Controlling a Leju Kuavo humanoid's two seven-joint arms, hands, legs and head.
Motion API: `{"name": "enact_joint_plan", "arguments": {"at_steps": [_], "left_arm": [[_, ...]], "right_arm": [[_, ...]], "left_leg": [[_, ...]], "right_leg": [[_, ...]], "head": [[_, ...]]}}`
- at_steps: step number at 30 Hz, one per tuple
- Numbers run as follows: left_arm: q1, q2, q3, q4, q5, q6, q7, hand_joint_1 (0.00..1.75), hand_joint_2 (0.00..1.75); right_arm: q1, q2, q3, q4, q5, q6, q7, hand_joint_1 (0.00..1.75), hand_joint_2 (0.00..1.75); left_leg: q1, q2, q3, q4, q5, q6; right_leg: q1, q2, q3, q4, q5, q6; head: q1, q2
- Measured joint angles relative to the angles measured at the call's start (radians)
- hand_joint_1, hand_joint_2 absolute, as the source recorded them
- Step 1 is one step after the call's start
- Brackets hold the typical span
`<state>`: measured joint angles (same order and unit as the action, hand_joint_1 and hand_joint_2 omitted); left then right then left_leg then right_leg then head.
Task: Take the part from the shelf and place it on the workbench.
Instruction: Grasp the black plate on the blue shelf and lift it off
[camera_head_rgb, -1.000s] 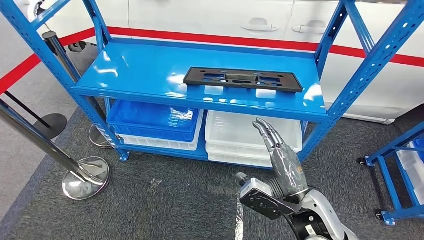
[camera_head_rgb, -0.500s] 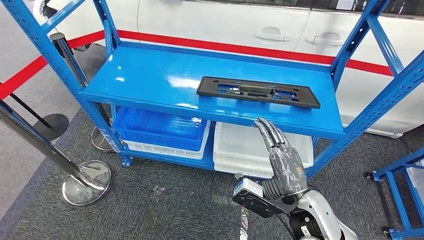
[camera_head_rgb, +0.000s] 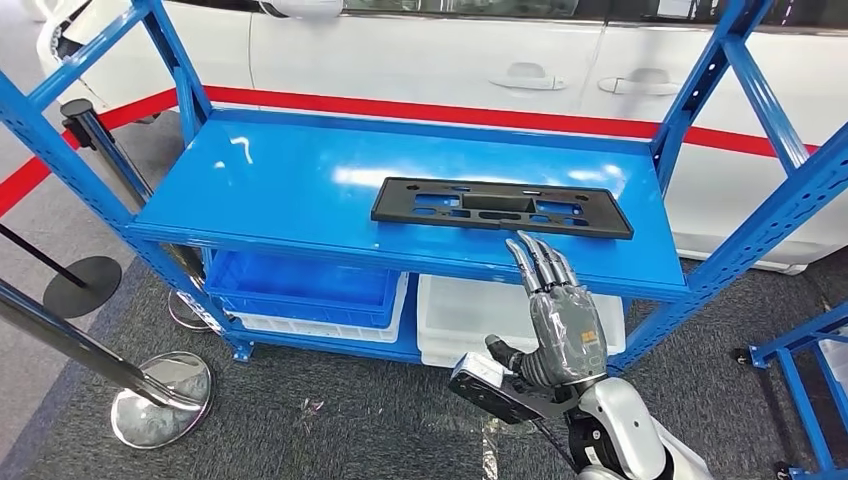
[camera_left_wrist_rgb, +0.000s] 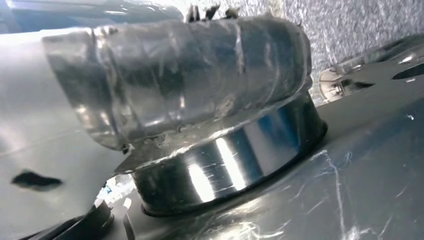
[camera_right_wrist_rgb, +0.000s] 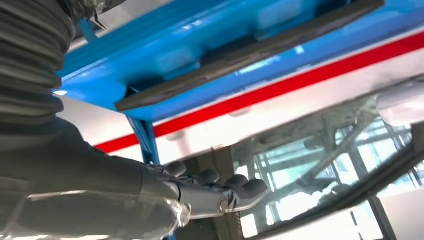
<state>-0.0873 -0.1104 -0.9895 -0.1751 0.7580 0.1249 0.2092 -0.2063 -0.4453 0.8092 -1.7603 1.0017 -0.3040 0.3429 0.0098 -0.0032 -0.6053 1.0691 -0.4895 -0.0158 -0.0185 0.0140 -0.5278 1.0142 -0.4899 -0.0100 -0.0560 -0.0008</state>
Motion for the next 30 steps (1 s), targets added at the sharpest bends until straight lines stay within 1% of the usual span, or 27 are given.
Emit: {"name": "enact_joint_plan", "arguments": {"at_steps": [1, 3, 4, 5, 6, 7, 8, 9, 10, 11, 12, 13, 14, 15, 16, 17, 18, 20, 21, 22, 23, 24, 25, 26, 27, 28, 30], "left_arm": [[0.000, 0.000, 0.000, 0.000, 0.000, 0.000, 0.000, 0.00, 0.00], [0.001, 0.000, -0.002, 0.000, 0.001, 0.000, -0.001, 0.00, 0.00], [0.001, -0.001, -0.003, 0.000, 0.001, 0.000, -0.001, 0.00, 0.00], [0.001, -0.001, -0.004, 0.000, 0.002, 0.000, -0.002, 0.00, 0.00], [0.000, -0.001, -0.004, 0.000, 0.003, 0.000, -0.002, 0.00, 0.00], [-0.001, -0.001, -0.005, 0.000, 0.004, 0.000, -0.002, 0.00, 0.00], [-0.001, -0.001, -0.005, 0.000, 0.005, 0.000, -0.002, 0.00, 0.00], [0.000, -0.001, -0.006, 0.000, 0.006, 0.000, -0.002, 0.00, 0.00], [0.002, -0.001, -0.006, 0.000, 0.006, 0.000, -0.002, 0.00, 0.00], [0.003, -0.001, -0.006, 0.000, 0.006, 0.000, -0.002, 0.00, 0.00], [0.004, -0.001, -0.006, 0.000, 0.006, 0.000, -0.002, 0.00, 0.00], [0.005, -0.001, -0.006, 0.000, 0.007, 0.000, -0.002, 0.00, 0.00], [0.006, -0.002, -0.006, 0.000, 0.007, 0.000, -0.002, 0.00, 0.00], [0.007, -0.003, -0.006, 0.000, 0.007, 0.000, -0.002, 0.00, 0.00], [0.006, -0.004, -0.007, 0.000, 0.007, 0.000, -0.002, 0.00, 0.00], [0.006, -0.005, -0.007, 0.000, 0.008, 0.000, -0.001, 0.00, 0.00], [0.006, -0.006, -0.007, 0.000, 0.008, 0.001, 0.000, 0.00, 0.00], [0.006, -0.005, -0.007, 0.000, 0.009, 0.002, 0.002, 0.00, 0.00], [0.005, -0.004, -0.007, 0.000, 0.009, 0.002, 0.002, 0.00, 0.00], [0.003, -0.004, -0.007, 0.000, 0.009, 0.001, 0.003, 0.00, 0.00], [0.001, -0.003, -0.007, 0.000, 0.010, 0.001, 0.003, 0.00, 0.00], [-0.001, -0.003, -0.008, 0.000, 0.010, 0.001, 0.002, 0.00, 0.00], [-0.002, -0.002, -0.008, 0.000, 0.010, 0.001, 0.001, 0.00, 0.00], [-0.002, -0.002, -0.008, 0.000, 0.010, 0.001, 0.000, 0.00, 0.00], [-0.002, -0.002, -0.008, 0.000, 0.010, 0.001, -0.001, 0.00, 0.00], [-0.002, -0.001, -0.009, 0.000, 0.010, 0.001, -0.001, 0.00, 0.00], [0.000, -0.001, -0.010, 0.000, 0.010, 0.001, 0.000, 0.00, 0.00]], "right_arm": [[-0.001, 0.001, 0.001, 0.005, 0.000, 0.000, 0.002, 0.00, 1.75], [-0.002, 0.004, 0.002, 0.016, 0.000, -0.001, 0.003, 0.00, 1.75], [-0.003, 0.005, 0.002, 0.022, 0.000, -0.001, 0.003, 0.00, 1.75], [-0.003, 0.007, 0.002, 0.027, -0.001, -0.002, 0.003, 0.00, 1.75], [-0.005, 0.008, 0.003, 0.033, -0.002, -0.003, 0.002, 0.00, 1.75], [-0.006, 0.008, 0.003, 0.039, -0.004, -0.003, 0.002, 0.00, 1.75], [-0.006, 0.009, 0.003, 0.045, -0.007, -0.004, 0.002, 0.00, 1.75], [-0.006, 0.009, 0.003, 0.052, -0.011, -0.004, 0.002, 0.00, 1.75], [-0.005, 0.009, 0.003, 0.058, -0.014, -0.004, 0.002, 0.00, 1.75], [-0.004, 0.010, 0.003, 0.064, -0.018, -0.004, 0.001, 0.00, 1.75], [-0.003, 0.010, 0.003, 0.070, -0.020, -0.004, 0.001, 0.00, 1.75], [-0.003, 0.011, 0.003, 0.075, -0.021, -0.005, 0.001, 0.00, 1.75], [-0.003, 0.011, 0.003, 0.079, -0.021, -0.005, 0.001, 0.00, 1.75], [-0.003, 0.012, 0.003, 0.084, -0.023, -0.005, 0.001, 0.00, 1.75], [-0.003, 0.012, 0.003, 0.088, -0.024, -0.005, 0.001, 0.00, 1.75], [-0.003, 0.013, 0.003, 0.092, -0.026, -0.006, 0.000, 0.00, 1.75], [-0.003, 0.014, 0.003, 0.095, -0.028, -0.006, 0.000, 0.00, 1.75], [-0.002, 0.015, 0.003, 0.100, -0.031, -0.008, -0.001, 0.00, 1.75], [-0.003, 0.016, 0.003, 0.102, -0.032, -0.009, -0.002, 0.00, 1.75], [-0.003, 0.017, 0.003, 0.104, -0.032, -0.009, -0.002, 0.00, 1.75], [-0.004, 0.017, 0.003, 0.107, -0.032, -0.010, -0.002, 0.00, 1.75], [-0.004, 0.017, 0.003, 0.110, -0.033, -0.010, -0.002, 0.00, 1.75], [-0.003, 0.018, 0.003, 0.113, -0.033, -0.010, -0.002, 0.00, 1.75], [-0.002, 0.018, 0.003, 0.117, -0.033, -0.010, -0.002, 0.00, 1.75], [-0.001, 0.020, 0.003, 0.120, -0.033, -0.010, -0.002, 0.00, 1.75], [-0.001, 0.021, 0.003, 0.123, -0.033, -0.010, -0.002, 0.00, 1.75], [0.000, 0.023, 0.003, 0.128, -0.033, -0.010, -0.002, 0.00, 1.75]], "left_leg": [[-0.001, 0.001, 0.006, -0.027, 0.014, 0.006], [-0.004, 0.001, 0.006, -0.033, 0.004, 0.027], [-0.004, 0.000, 0.013, -0.034, 0.011, 0.037], [-0.004, -0.001, 0.021, -0.036, 0.010, 0.045], [-0.004, -0.002, 0.032, -0.037, 0.006, 0.052], [-0.004, -0.003, 0.040, -0.038, 0.001, 0.057], [-0.005, -0.003, 0.047, -0.038, -0.005, 0.061], [-0.006, -0.003, 0.053, -0.038, -0.012, 0.064], [-0.008, -0.003, 0.061, -0.038, -0.020, 0.065], [-0.010, -0.004, 0.071, -0.038, -0.029, 0.065], [-0.012, -0.005, 0.084, -0.038, -0.039, 0.065], [-0.014, -0.005, 0.099, -0.038, -0.050, 0.065], [-0.014, -0.005, 0.112, -0.039, -0.061, 0.064], [-0.015, -0.005, 0.124, -0.041, -0.070, 0.062], [-0.014, -0.004, 0.129, -0.045, -0.077, 0.059], [-0.013, -0.003, 0.133, -0.052, -0.080, 0.054], [-0.012, -0.002, 0.141, -0.058, -0.078, 0.047], [-0.015, 0.000, 0.154, -0.056, -0.073, 0.037], [-0.016, -0.001, 0.145, -0.031, -0.068, 0.033], [-0.017, -0.002, 0.121, 0.012, -0.069, 0.029], [-0.015, -0.003, 0.082, 0.069, -0.078, 0.025], [-0.013, -0.002, 0.037, 0.126, -0.100, 0.019], [-0.012, -0.002, -0.003, 0.168, -0.127, 0.014], [-0.011, -0.002, -0.032, 0.184, -0.148, 0.010], [-0.010, -0.002, -0.047, 0.173, -0.150, 0.007], [-0.009, -0.002, -0.049, 0.134, -0.124, 0.007], [-0.010, -0.001, -0.039, 0.026, -0.016, 0.012]], "right_leg": [[0.000, 0.001, 0.004, 0.001, -0.007, 0.007], [0.002, 0.003, 0.011, 0.010, -0.016, 0.021], [0.002, 0.001, 0.012, 0.017, -0.021, 0.027], [0.001, -0.001, 0.010, 0.032, -0.026, 0.031], [0.001, -0.004, -0.002, 0.060, -0.038, 0.033], [0.000, -0.006, -0.028, 0.106, -0.055, 0.036], [0.001, -0.008, -0.065, 0.167, -0.077, 0.038], [0.002, -0.009, -0.108, 0.230, -0.099, 0.039], [0.002, -0.009, -0.148, 0.276, -0.110, 0.038], [0.003, -0.009, -0.175, 0.292, -0.103, 0.035], [0.006, -0.009, -0.183, 0.270, -0.076, 0.030], [0.010, -0.009, -0.174, 0.215, -0.030, 0.022], [0.016, -0.010, -0.158, 0.150, 0.019, 0.012], [0.024, -0.013, -0.148, 0.099, 0.051, 0.003], [0.030, -0.015, -0.139, 0.060, 0.071, -0.006], [0.036, -0.016, -0.136, 0.043, 0.076, -0.013], [0.039, -0.017, -0.133, 0.033, 0.072, -0.018], [0.032, -0.015, -0.106, 0.008, 0.074, -0.025], [0.026, -0.015, -0.089, -0.004, 0.071, -0.028], [0.020, -0.015, -0.073, -0.012, 0.067, -0.029], [0.019, -0.015, -0.060, -0.017, 0.061, -0.030], [0.018, -0.015, -0.050, -0.019, 0.053, -0.031], [0.018, -0.015, -0.038, -0.020, 0.043, -0.031], [0.018, -0.013, -0.024, -0.020, 0.031, -0.029], [0.017, -0.012, -0.008, -0.019, 0.019, -0.028], [0.017, -0.010, 0.009, -0.019, 0.006, -0.025], [0.017, -0.007, 0.036, -0.016, -0.018, -0.018]], "head": [[0.000, 0.000], [0.002, 0.000], [0.004, 0.000], [0.007, 0.000], [0.008, 0.000], [0.011, 0.000], [0.013, 0.000], [0.015, 0.000], [0.016, 0.000], [0.017, 0.000], [0.017, 0.000], [0.018, 0.000], [0.018, 0.000], [0.015, 0.000], [0.013, 0.000], [0.012, 0.000], [0.011, 0.000], [0.016, 0.000], [0.014, 0.000], [0.012, 0.000], [0.010, 0.000], [0.007, 0.000], [0.007, 0.000], [0.007, 0.000], [0.006, 0.000], [0.006, 0.000], [0.007, 0.000]]}}
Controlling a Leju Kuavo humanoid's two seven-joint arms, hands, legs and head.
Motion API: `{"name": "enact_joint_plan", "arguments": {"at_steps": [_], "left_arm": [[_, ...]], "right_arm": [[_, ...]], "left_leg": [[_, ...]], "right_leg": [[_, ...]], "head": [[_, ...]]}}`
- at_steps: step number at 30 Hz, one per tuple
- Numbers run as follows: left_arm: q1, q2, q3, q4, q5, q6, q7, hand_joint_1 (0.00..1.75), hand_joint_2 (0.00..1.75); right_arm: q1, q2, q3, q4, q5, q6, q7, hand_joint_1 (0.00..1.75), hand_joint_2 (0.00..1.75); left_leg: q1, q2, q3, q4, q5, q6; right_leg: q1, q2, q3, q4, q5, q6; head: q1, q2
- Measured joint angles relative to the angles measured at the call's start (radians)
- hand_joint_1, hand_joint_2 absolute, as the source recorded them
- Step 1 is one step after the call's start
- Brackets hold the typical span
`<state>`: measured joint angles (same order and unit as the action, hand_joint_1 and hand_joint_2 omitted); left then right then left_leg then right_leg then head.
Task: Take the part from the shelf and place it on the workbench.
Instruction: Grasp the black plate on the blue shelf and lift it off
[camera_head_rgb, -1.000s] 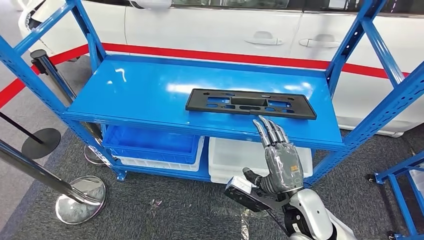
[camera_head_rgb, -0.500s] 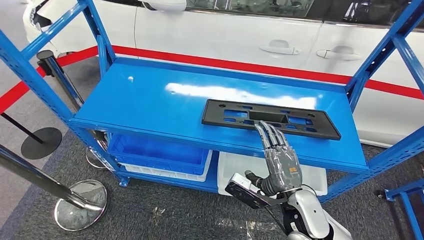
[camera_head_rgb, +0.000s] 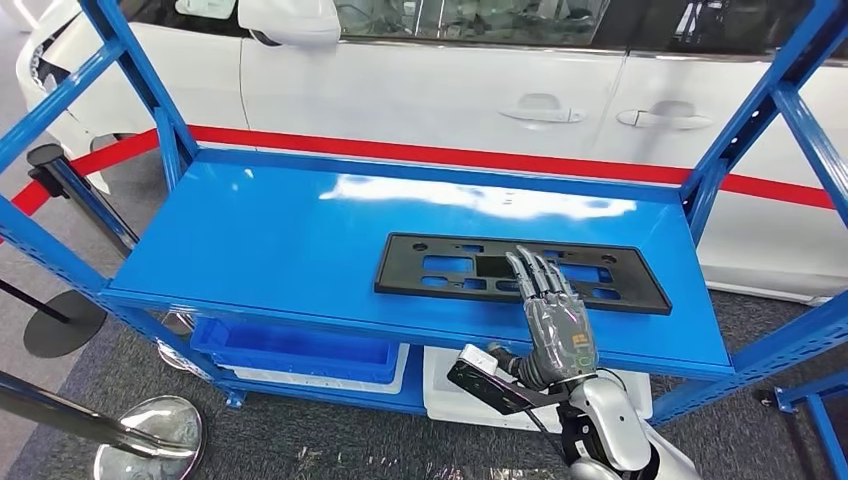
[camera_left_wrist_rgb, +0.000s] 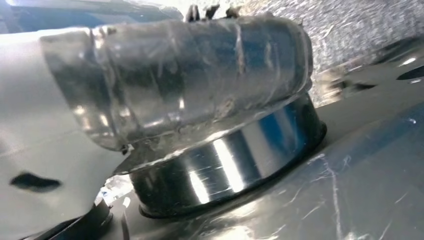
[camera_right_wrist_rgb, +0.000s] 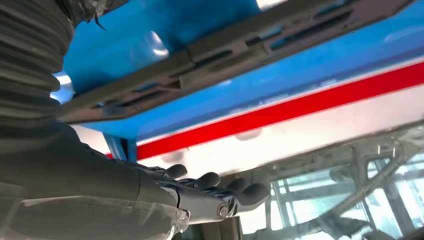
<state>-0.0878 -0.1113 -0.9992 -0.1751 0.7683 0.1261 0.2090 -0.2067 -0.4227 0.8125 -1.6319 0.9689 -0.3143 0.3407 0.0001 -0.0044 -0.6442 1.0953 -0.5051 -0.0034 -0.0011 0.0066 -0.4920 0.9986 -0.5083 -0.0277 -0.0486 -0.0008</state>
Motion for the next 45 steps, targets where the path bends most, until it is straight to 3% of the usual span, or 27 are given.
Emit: {"name": "enact_joint_plan", "arguments": {"at_steps": [2, 4, 6, 8, 10, 12, 13, 16, 17, 18, 21, 23, 25, 26, 27, 28, 31, 33, 36, 37, 40, 42, 43, 45], "left_arm": [[0.001, 0.000, -0.002, 0.000, 0.000, 0.000, 0.000, 0.00, 0.00], [0.001, 0.000, -0.005, 0.000, 0.000, -0.001, 0.000, 0.00, 0.00], [0.000, 0.000, -0.007, 0.000, 0.000, -0.001, 0.000, 0.00, 0.00], [-0.001, -0.001, -0.008, 0.000, 0.000, -0.002, 0.000, 0.00, 0.00], [0.001, -0.001, -0.008, 0.000, 0.000, -0.002, 0.001, 0.00, 0.00], [0.003, -0.001, -0.009, 0.000, 0.000, -0.002, 0.001, 0.00, 0.00], [0.004, -0.001, -0.010, 0.000, 0.000, -0.002, 0.001, 0.00, 0.00], [0.007, -0.001, -0.011, 0.000, 0.000, -0.002, 0.003, 0.00, 0.00], [0.007, 0.000, -0.011, 0.000, 0.000, -0.002, 0.004, 0.00, 0.00], [0.007, 0.000, -0.012, 0.000, 0.000, -0.002, 0.004, 0.00, 0.00], [0.005, 0.001, -0.012, 0.000, 0.000, -0.001, 0.006, 0.00, 0.00], [0.003, 0.001, -0.013, 0.000, 0.000, -0.001, 0.005, 0.00, 0.00], [0.000, 0.001, -0.013, 0.000, 0.000, -0.001, 0.002, 0.00, 0.00], [-0.001, 0.001, -0.013, 0.000, 0.000, -0.001, 0.001, 0.00, 0.00], [-0.001, 0.001, -0.013, 0.000, 0.000, -0.001, 0.000, 0.00, 0.00], [-0.001, 0.001, -0.013, 0.000, 0.000, -0.001, 0.000, 0.00, 0.00], [0.001, 0.002, -0.013, 0.000, 0.000, -0.001, 0.000, 0.00, 0.00], [0.003, 0.002, -0.014, 0.000, 0.000, -0.001, 0.000, 0.00, 0.00], [0.002, 0.000, -0.014, 0.000, 0.000, -0.004, 0.000, 0.00, 0.00], [0.001, -0.002, -0.014, 0.000, 0.000, -0.004, 0.001, 0.00, 0.00], [0.001, -0.003, -0.015, 0.000, 0.000, -0.004, 0.002, 0.00, 0.00], [0.003, -0.003, -0.015, 0.000, 0.000, -0.004, 0.002, 0.00, 0.00], [0.004, -0.003, -0.015, 0.000, 0.000, -0.004, 0.002, 0.00, 0.00], [0.005, -0.003, -0.015, 0.000, 0.000, -0.004, 0.002, 0.00, 0.00]], "right_arm": [[0.001, 0.001, 0.000, 0.005, -0.001, -0.001, 0.000, 0.00, 1.75], [0.000, 0.002, 0.000, 0.007, -0.001, -0.002, 0.000, 0.00, 1.75], [-0.002, 0.002, 0.000, 0.008, -0.001, -0.002, 0.000, 0.00, 1.75], [-0.004, 0.002, 0.000, 0.010, -0.001, -0.002, 0.000, 0.00, 1.75], [-0.002, 0.002, 0.000, 0.013, -0.001, -0.002, 0.000, 0.00, 1.75], [0.000, 0.002, 0.000, 0.016, -0.001, -0.002, 0.000, 0.00, 1.75], [0.000, 0.003, 0.000, 0.018, -0.001, -0.002, 0.000, 0.00, 1.75], [0.000, 0.003, 0.001, 0.022, -0.002, -0.002, 0.000, 0.00, 1.75], [0.001, 0.003, 0.001, 0.023, -0.002, -0.002, 0.000, 0.00, 1.75], [0.002, 0.003, 0.001, 0.024, -0.002, -0.002, 0.000, 0.00, 1.75], [0.000, 0.004, 0.002, 0.025, -0.002, -0.002, 0.000, 0.00, 1.75], [-0.002, 0.005, 0.002, 0.025, -0.002, -0.002, 0.000, 0.00, 1.75], [-0.001, 0.005, 0.002, 0.025, -0.002, -0.002, 0.000, 0.00, 1.75], [-0.001, 0.005, 0.002, 0.025, -0.002, -0.002, 0.000, 0.00, 1.75], [-0.001, 0.005, 0.002, 0.026, -0.002, -0.002, 0.000, 0.00, 1.75], [-0.001, 0.005, 0.002, 0.026, -0.002, -0.002, 0.000, 0.00, 1.75], [0.000, 0.008, 0.002, 0.027, -0.002, -0.002, 0.000, 0.00, 1.75], [0.000, 0.010, 0.003, 0.029, -0.002, -0.002, 0.000, 0.00, 1.75], [-0.001, 0.010, 0.003, 0.031, -0.002, -0.002, 0.000, 0.00, 1.75], [-0.003, 0.010, 0.003, 0.031, -0.002, -0.002, 0.000, 0.00, 1.75], [-0.004, 0.010, 0.003, 0.031, -0.002, -0.002, 0.000, 0.00, 1.75], [-0.002, 0.010, 0.003, 0.033, -0.002, -0.002, 0.000, 0.00, 1.75], [-0.001, 0.010, 0.003, 0.033, -0.002, -0.002, 0.000, 0.00, 1.75], [-0.001, 0.010, 0.003, 0.034, -0.002, -0.002, 0.000, 0.00, 1.75]], "left_leg": [[-0.005, 0.001, 0.004, -0.059, 0.067, 0.013], [-0.008, 0.001, 0.010, -0.067, 0.067, 0.030], [-0.005, -0.001, 0.031, -0.077, 0.065, 0.044], [-0.002, -0.001, 0.053, -0.083, 0.055, 0.053], [-0.001, -0.002, 0.069, -0.083, 0.039, 0.056], [0.000, -0.004, 0.094, -0.083, 0.019, 0.055], [0.001, -0.005, 0.110, -0.083, 0.008, 0.052], [0.001, -0.008, 0.151, -0.081, -0.029, 0.039], [0.000, -0.008, 0.155, -0.083, -0.040, 0.033], [-0.002, -0.009, 0.161, -0.081, -0.045, 0.027], [-0.003, -0.008, 0.158, -0.054, -0.043, 0.011], [-0.002, -0.007, 0.102, 0.042, -0.058, 0.005], [-0.002, -0.005, 0.018, 0.162, -0.110, 0.000], [-0.002, -0.005, -0.016, 0.196, -0.134, 0.000], [-0.002, -0.004, -0.035, 0.201, -0.142, 0.001], [-0.003, -0.004, -0.040, 0.174, -0.126, 0.005], [-0.014, -0.005, -0.015, 0.003, 0.023, 0.033], [-0.023, -0.009, -0.006, -0.051, 0.067, 0.047], [-0.019, -0.010, 0.024, -0.073, 0.067, 0.054], [-0.016, -0.010, 0.038, -0.078, 0.066, 0.056], [-0.012, -0.010, 0.061, -0.084, 0.052, 0.059], [-0.011, -0.011, 0.074, -0.083, 0.037, 0.058], [-0.009, -0.012, 0.085, -0.082, 0.029, 0.056], [-0.006, -0.013, 0.109, -0.080, 0.008, 0.050]], "right_leg": [[0.000, 0.003, 0.010, 0.003, -0.018, 0.012], [0.001, 0.005, 0.016, 0.010, -0.023, 0.023], [-0.001, 0.002, 0.001, 0.054, -0.023, 0.031], [-0.004, -0.001, -0.065, 0.163, -0.045, 0.039], [-0.007, -0.002, -0.153, 0.278, -0.094, 0.048], [-0.010, -0.002, -0.203, 0.298, -0.115, 0.053], [-0.011, -0.003, -0.206, 0.263, -0.094, 0.053], [-0.009, -0.006, -0.181, 0.091, 0.056, 0.045], [-0.006, -0.007, -0.175, 0.060, 0.087, 0.040], [-0.005, -0.006, -0.173, 0.046, 0.097, 0.034], [-0.009, -0.002, -0.150, 0.034, 0.091, 0.014], [-0.010, -0.002, -0.130, 0.030, 0.080, 0.003], [-0.008, -0.003, -0.111, 0.029, 0.062, -0.003], [-0.006, -0.002, -0.100, 0.029, 0.052, -0.004], [-0.004, -0.001, -0.087, 0.029, 0.042, -0.005], [-0.002, 0.001, -0.071, 0.029, 0.031, -0.005], [0.005, 0.007, -0.029, 0.027, -0.001, -0.003], [0.007, 0.010, -0.016, 0.029, -0.017, 0.006], [0.009, 0.009, -0.004, 0.046, -0.029, 0.020], [0.009, 0.008, -0.015, 0.069, -0.035, 0.025], [0.002, 0.004, -0.112, 0.226, -0.089, 0.041], [-0.004, 0.003, -0.166, 0.279, -0.109, 0.048], [-0.006, 0.002, -0.172, 0.262, -0.089, 0.051], [-0.010, 0.000, -0.152, 0.155, 0.002, 0.053]], "head": [[0.001, 0.000], [0.002, 0.000], [0.004, 0.000], [0.008, 0.000], [0.011, 0.000], [0.011, 0.000], [0.012, 0.000], [0.014, 0.000], [0.014, 0.000], [0.015, 0.000], [0.013, 0.000], [0.010, 0.000], [0.009, 0.000], [0.009, 0.000], [0.009, 0.000], [0.009, 0.000], [0.011, 0.000], [0.013, 0.000], [0.013, 0.000], [0.014, 0.000], [0.019, 0.000], [0.019, 0.000], [0.019, 0.000], [0.019, 0.000]]}}
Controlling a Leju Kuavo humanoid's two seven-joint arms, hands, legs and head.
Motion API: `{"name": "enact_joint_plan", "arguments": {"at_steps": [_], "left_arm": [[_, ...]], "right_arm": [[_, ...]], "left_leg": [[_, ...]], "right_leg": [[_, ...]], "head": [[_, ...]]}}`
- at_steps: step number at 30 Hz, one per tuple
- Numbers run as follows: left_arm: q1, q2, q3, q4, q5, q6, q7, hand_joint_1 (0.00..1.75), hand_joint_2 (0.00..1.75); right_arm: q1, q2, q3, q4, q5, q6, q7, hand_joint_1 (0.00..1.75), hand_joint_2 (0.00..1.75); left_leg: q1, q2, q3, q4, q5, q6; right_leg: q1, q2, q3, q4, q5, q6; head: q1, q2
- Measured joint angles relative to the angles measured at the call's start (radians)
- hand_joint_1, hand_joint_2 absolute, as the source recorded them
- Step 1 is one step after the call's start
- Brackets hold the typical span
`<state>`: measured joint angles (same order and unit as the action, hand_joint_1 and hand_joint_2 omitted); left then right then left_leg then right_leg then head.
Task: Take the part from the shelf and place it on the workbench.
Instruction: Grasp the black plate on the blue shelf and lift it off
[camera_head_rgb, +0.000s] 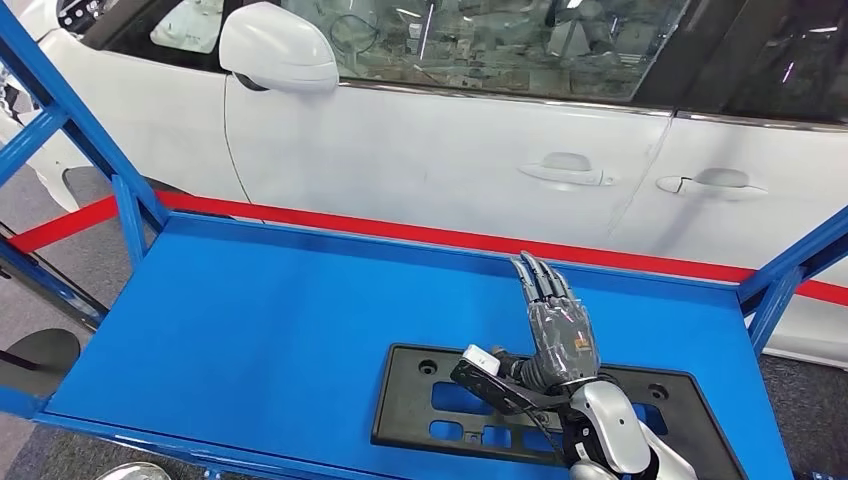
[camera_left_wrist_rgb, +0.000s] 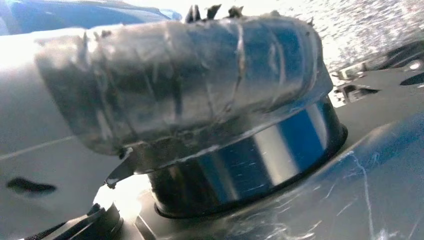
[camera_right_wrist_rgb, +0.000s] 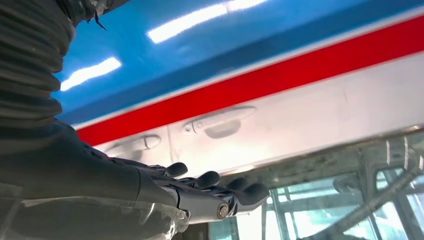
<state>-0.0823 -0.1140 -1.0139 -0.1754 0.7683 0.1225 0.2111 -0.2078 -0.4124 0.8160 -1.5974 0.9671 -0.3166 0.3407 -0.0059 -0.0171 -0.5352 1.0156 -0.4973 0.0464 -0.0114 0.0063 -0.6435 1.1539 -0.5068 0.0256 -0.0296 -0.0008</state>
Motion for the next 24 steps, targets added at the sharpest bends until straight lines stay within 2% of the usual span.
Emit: {"name": "enact_joint_plan", "arguments": {"at_steps": [1, 2, 4, 6, 8, 13, 16, 18, 20, 21, 22, 24], "left_arm": [[0.000, 0.000, 0.000, 0.000, 0.000, 0.000, 0.001, 0.00, 0.00], [0.000, 0.001, 0.000, 0.001, 0.000, 0.000, 0.001, 0.00, 0.00], [0.001, 0.002, 0.000, 0.001, 0.000, 0.001, 0.002, 0.00, 0.00], [0.002, 0.003, 0.000, 0.001, 0.000, 0.001, 0.002, 0.00, 0.00], [0.001, 0.003, 0.000, 0.001, 0.000, 0.001, 0.003, 0.00, 0.00], [0.000, 0.005, 0.000, 0.001, 0.000, 0.001, 0.003, 0.00, 0.00], [0.000, 0.005, 0.000, 0.001, 0.000, 0.001, 0.003, 0.00, 0.00], [0.000, 0.005, 0.000, 0.001, 0.000, 0.001, 0.003, 0.00, 0.00], [0.000, 0.004, 0.000, 0.001, 0.000, 0.001, 0.003, 0.00, 0.00], [0.000, 0.003, 0.000, 0.001, 0.000, 0.001, 0.003, 0.00, 0.00], [0.000, 0.003, 0.000, 0.001, 0.000, 0.001, 0.003, 0.00, 0.00], [0.000, 0.003, 0.000, 0.001, 0.000, 0.001, 0.003, 0.00, 0.00]], "right_arm": [[0.001, 0.000, 0.000, 0.001, 0.000, 0.000, 0.000, 0.00, 1.75], [0.000, 0.000, 0.001, 0.003, 0.000, 0.000, 0.000, 0.00, 1.75], [0.003, 0.001, 0.002, 0.005, 0.000, 0.000, 0.000, 0.00, 1.75], [0.003, 0.001, 0.003, 0.006, 0.000, 0.000, 0.000, 0.00, 1.75], [0.000, 0.001, 0.003, 0.006, 0.000, 0.000, 0.000, 0.00, 1.75], [0.000, 0.002, 0.003, 0.006, 0.000, 0.000, 0.000, 0.00, 1.75], [-0.001, 0.003, 0.003, 0.006, 0.000, 0.000, 0.000, 0.00, 1.75], [0.000, 0.003, 0.003, 0.006, 0.000, 0.000, 0.000, 0.00, 1.75], [-0.001, 0.003, 0.003, 0.005, 0.000, 0.000, 0.000, 0.00, 1.75], [-0.002, 0.003, 0.003, 0.005, 0.000, 0.000, 0.000, 0.00, 1.75], [-0.003, 0.003, 0.003, 0.005, 0.000, 0.000, 0.000, 0.00, 1.75], [-0.003, 0.004, 0.003, 0.005, 0.000, 0.000, 0.000, 0.00, 1.75]], "left_leg": [[0.001, 0.000, 0.010, 0.002, -0.009, -0.005], [0.001, -0.001, 0.014, 0.003, -0.017, -0.011], [-0.001, -0.002, 0.015, 0.007, -0.027, -0.021], [-0.004, -0.002, 0.014, 0.006, -0.032, -0.018], [-0.006, -0.002, 0.017, 0.004, -0.031, -0.010], [-0.006, -0.002, 0.017, -0.001, -0.031, -0.009], [-0.008, -0.001, 0.015, -0.006, -0.035, -0.001], [-0.009, 0.000, 0.020, -0.020, -0.030, 0.007], [-0.004, 0.002, 0.040, -0.052, -0.013, 0.011], [0.000, 0.003, 0.051, -0.065, -0.003, 0.010], [0.005, 0.004, 0.059, -0.074, 0.005, 0.008], [0.008, 0.005, 0.061, -0.077, 0.011, 0.006]], "right_leg": [[0.001, -0.001, 0.007, -0.049, 0.033, 0.000], [0.003, -0.003, 0.013, -0.083, 0.055, -0.005], [0.006, -0.005, 0.010, -0.098, 0.060, -0.020], [0.005, -0.004, 0.013, -0.100, 0.069, -0.028], [0.003, 0.000, 0.013, -0.102, 0.068, -0.027], [0.001, 0.003, 0.010, -0.105, 0.066, -0.028], [0.001, 0.003, 0.012, -0.107, 0.066, -0.027], [0.002, 0.001, 0.018, -0.110, 0.079, -0.024], [0.004, 0.000, 0.025, -0.111, 0.093, -0.019], [0.005, 0.000, 0.022, -0.101, 0.087, -0.015], [0.004, 0.000, 0.011, -0.078, 0.064, -0.011], [-0.003, 0.000, -0.033, 0.021, -0.001, 0.002]], "head": [[0.000, 0.000], [0.002, 0.000], [0.006, 0.000], [0.005, 0.000], [0.002, 0.000], [-0.001, 0.000], [0.000, 0.000], [0.000, 0.000], [0.000, 0.000], [0.002, 0.000], [0.003, 0.000], [0.007, 0.000]]}}
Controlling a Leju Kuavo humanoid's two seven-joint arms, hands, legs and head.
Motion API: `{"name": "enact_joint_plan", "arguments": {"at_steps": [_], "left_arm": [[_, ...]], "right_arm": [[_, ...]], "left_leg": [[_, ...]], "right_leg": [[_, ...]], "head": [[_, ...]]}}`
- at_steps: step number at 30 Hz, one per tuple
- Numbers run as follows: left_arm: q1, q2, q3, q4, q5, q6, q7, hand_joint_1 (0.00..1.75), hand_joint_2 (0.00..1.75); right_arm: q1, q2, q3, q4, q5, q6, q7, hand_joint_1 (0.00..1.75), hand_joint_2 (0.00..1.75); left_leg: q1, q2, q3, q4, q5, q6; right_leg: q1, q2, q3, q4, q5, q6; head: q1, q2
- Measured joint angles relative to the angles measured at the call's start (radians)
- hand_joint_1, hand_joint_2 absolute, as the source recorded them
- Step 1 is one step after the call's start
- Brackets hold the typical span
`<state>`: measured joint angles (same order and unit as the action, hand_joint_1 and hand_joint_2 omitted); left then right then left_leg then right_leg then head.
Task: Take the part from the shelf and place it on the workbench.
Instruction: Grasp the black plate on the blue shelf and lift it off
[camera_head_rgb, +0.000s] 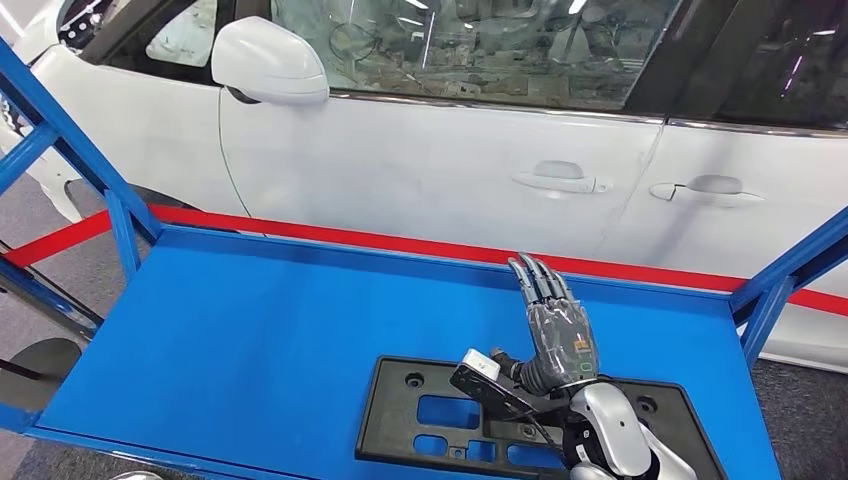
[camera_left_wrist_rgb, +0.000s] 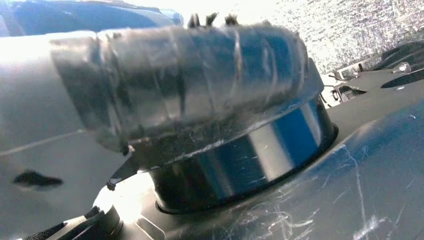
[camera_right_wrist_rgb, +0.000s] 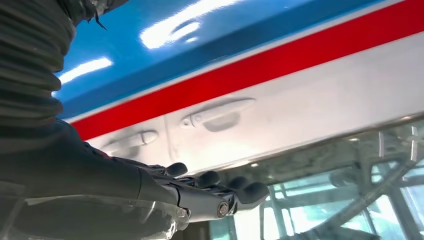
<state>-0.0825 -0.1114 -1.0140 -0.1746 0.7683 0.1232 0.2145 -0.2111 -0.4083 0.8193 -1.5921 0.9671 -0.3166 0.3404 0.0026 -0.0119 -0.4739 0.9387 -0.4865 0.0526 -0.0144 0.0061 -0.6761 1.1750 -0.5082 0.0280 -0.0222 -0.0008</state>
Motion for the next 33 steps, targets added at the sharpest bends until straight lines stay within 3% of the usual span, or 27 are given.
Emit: {"name": "enact_joint_plan", "arguments": {"at_steps": [2, 3, 6, 7, 8, 10, 11, 13, 15, 17, 18, 19, 21, 23, 24, 26, 28, 33], "left_arm": [[0.000, 0.000, 0.000, 0.000, 0.000, 0.000, 0.000, 0.00, 0.00], [0.000, 0.000, 0.000, 0.000, 0.000, 0.000, 0.000, 0.00, 0.00], [-0.001, 0.001, 0.000, 0.000, 0.000, 0.001, 0.000, 0.00, 0.00], [-0.002, 0.002, 0.000, 0.001, 0.000, 0.001, 0.000, 0.00, 0.00], [-0.002, 0.004, 0.000, 0.001, 0.000, 0.002, 0.000, 0.00, 0.00], [-0.003, 0.005, 0.000, 0.001, 0.000, 0.002, -0.001, 0.00, 0.00], [-0.003, 0.005, 0.000, 0.001, 0.000, 0.002, -0.001, 0.00, 0.00], [-0.005, 0.005, 0.000, 0.001, 0.000, 0.002, -0.001, 0.00, 0.00], [-0.007, 0.005, 0.000, 0.001, 0.006, 0.003, -0.010, 0.00, 0.00], [-0.008, 0.005, 0.000, 0.001, 0.031, 0.007, -0.046, 0.00, 0.00], [-0.007, 0.004, 0.000, 0.001, 0.047, 0.010, -0.069, 0.00, 0.00], [-0.005, 0.004, 0.000, 0.001, 0.060, 0.013, -0.087, 0.00, 0.00], [-0.001, 0.003, 0.000, 0.001, 0.076, 0.018, -0.104, 0.00, 0.00], [0.000, 0.003, 0.000, 0.001, 0.082, 0.020, -0.109, 0.00, 0.00], [0.001, 0.003, 0.000, 0.001, 0.084, 0.021, -0.112, 0.00, 0.00], [0.003, 0.002, 0.000, 0.001, 0.085, 0.021, -0.117, 0.00, 0.00], [0.004, 0.001, 0.000, 0.001, 0.087, 0.021, -0.119, 0.00, 0.00], [0.004, 0.000, 0.000, 0.001, 0.095, 0.023, -0.122, 0.00, 0.00]], "right_arm": [[0.001, 0.000, 0.000, 0.001, 0.000, 0.000, 0.001, 0.00, 1.75], [0.002, 0.000, 0.000, 0.002, 0.000, 0.000, 0.001, 0.00, 1.75], [0.001, 0.001, 0.000, 0.003, 0.000, 0.000, 0.000, 0.00, 1.75], [0.001, 0.001, 0.000, 0.004, 0.000, 0.000, 0.000, 0.00, 1.75], [0.001, 0.002, 0.001, 0.004, 0.000, 0.000, 0.000, 0.00, 1.75], [0.004, 0.002, 0.001, 0.005, 0.000, 0.000, 0.001, 0.00, 1.75], [0.005, 0.002, 0.002, 0.005, 0.000, 0.000, 0.001, 0.00, 1.75], [0.003, 0.002, 0.002, 0.004, 0.000, 0.000, 0.000, 0.00, 0.87], [0.004, 0.003, 0.002, 0.004, -0.010, -0.009, -0.011, 0.00, 0.00], [0.025, 0.014, -0.007, -0.008, -0.072, -0.088, -0.093, 0.00, 0.00], [0.045, 0.023, -0.020, -0.022, -0.121, -0.163, -0.161, 0.00, 0.00], [0.065, 0.033, -0.038, -0.045, -0.170, -0.244, -0.226, 0.00, 0.00], [0.089, 0.047, -0.077, -0.097, -0.231, -0.357, -0.287, 0.00, 0.00], [0.099, 0.050, -0.098, -0.143, -0.254, -0.384, -0.275, 0.00, 0.00], [0.108, 0.050, -0.104, -0.163, -0.263, -0.385, -0.266, 0.00, 0.00], [0.123, 0.050, -0.114, -0.201, -0.277, -0.385, -0.252, 0.00, 0.00], [0.128, 0.051, -0.122, -0.231, -0.291, -0.385, -0.250, 0.00, 0.00], [0.138, 0.044, -0.130, -0.302, -0.340, -0.385, -0.261, 0.00, 0.00]], "left_leg": [[0.003, 0.000, -0.004, 0.003, 0.001, -0.003], [0.007, -0.001, -0.005, 0.006, 0.000, -0.007], [0.022, -0.005, -0.006, 0.025, -0.014, -0.033], [0.024, -0.006, -0.011, 0.036, -0.020, -0.043], [0.024, -0.007, -0.017, 0.047, -0.025, -0.052], [0.020, -0.008, -0.028, 0.062, -0.032, -0.063], [0.020, -0.006, -0.031, 0.069, -0.035, -0.067], [0.019, -0.002, -0.057, 0.118, -0.058, -0.071], [0.017, 0.002, -0.123, 0.241, -0.108, -0.071], [0.013, 0.003, -0.190, 0.351, -0.140, -0.067], [0.011, 0.003, -0.203, 0.362, -0.130, -0.062], [0.007, 0.003, -0.199, 0.334, -0.101, -0.053], [-0.006, 0.003, -0.159, 0.214, -0.019, -0.025], [-0.018, 0.004, -0.131, 0.120, 0.016, -0.005], [-0.021, 0.004, -0.126, 0.102, 0.015, -0.004], [-0.022, 0.003, -0.122, 0.088, 0.021, -0.029], [-0.021, 0.003, -0.121, 0.086, 0.025, -0.045], [-0.021, 0.003, -0.120, 0.086, 0.026, -0.039]], "right_leg": [[-0.009, 0.002, -0.033, 0.083, -0.037, 0.015], [-0.014, 0.002, -0.026, 0.078, -0.028, 0.023], [-0.024, 0.001, 0.059, -0.083, 0.044, 0.048], [-0.023, 0.001, 0.079, -0.120, 0.047, 0.042], [-0.020, 0.002, 0.084, -0.134, 0.042, 0.030], [-0.016, 0.001, 0.077, -0.123, 0.035, -0.007], [-0.016, 0.001, 0.075, -0.120, 0.039, -0.017], [-0.015, 0.000, 0.078, -0.121, 0.039, -0.028], [-0.011, -0.001, 0.081, -0.124, 0.038, -0.035], [-0.002, -0.003, 0.084, -0.124, 0.035, -0.041], [0.003, -0.004, 0.088, -0.124, 0.033, -0.044], [0.009, -0.004, 0.092, -0.124, 0.031, -0.048], [0.016, -0.002, 0.100, -0.126, 0.028, -0.052], [0.016, 0.001, 0.099, -0.128, 0.028, -0.051], [0.015, 0.002, 0.095, -0.128, 0.027, -0.048], [0.015, 0.001, 0.092, -0.126, 0.024, -0.049], [0.015, 0.001, 0.094, -0.127, 0.023, -0.051], [0.015, 0.002, 0.100, -0.138, 0.028, -0.043]], "head": [[0.000, 0.000], [0.000, 0.000], [0.002, 0.000], [0.008, 0.000], [0.009, 0.000], [0.010, 0.000], [0.007, 0.000], [0.006, 0.000], [0.005, 0.000], [0.004, 0.000], [0.005, 0.000], [0.005, 0.000], [0.006, 0.000], [0.008, 0.000], [0.009, 0.000], [0.005, 0.000], [0.005, 0.000], [0.005, 0.000]]}}
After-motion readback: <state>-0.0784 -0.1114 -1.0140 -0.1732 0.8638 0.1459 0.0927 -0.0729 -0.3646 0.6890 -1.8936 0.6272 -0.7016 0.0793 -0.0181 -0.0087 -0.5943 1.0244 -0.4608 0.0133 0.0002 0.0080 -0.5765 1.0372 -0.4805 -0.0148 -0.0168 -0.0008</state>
